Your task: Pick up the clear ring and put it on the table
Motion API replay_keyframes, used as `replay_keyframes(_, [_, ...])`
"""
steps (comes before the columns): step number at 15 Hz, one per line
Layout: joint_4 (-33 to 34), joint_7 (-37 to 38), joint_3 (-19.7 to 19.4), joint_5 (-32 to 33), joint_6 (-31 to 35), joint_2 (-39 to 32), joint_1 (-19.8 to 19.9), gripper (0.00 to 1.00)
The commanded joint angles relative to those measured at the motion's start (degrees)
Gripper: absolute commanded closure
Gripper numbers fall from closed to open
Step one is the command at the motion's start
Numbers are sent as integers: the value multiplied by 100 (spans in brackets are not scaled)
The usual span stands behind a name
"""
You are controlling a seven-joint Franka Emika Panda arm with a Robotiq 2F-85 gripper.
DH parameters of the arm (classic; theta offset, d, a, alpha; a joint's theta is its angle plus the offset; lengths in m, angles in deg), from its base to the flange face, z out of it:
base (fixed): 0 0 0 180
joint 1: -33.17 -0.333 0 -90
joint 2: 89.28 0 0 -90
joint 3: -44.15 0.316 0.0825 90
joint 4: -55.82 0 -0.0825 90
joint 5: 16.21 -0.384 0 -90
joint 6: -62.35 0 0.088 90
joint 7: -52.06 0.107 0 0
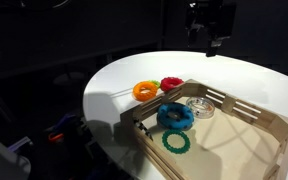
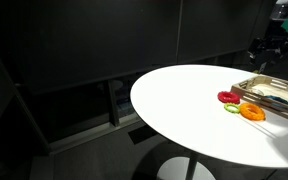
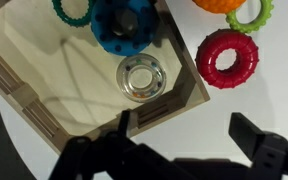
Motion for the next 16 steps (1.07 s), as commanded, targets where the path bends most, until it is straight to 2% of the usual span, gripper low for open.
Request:
replay_keyframes(1, [-113, 74, -118, -24, 1, -133, 51, 0])
replay_keyframes(16, [7, 84, -254, -112, -79, -382, 81, 0])
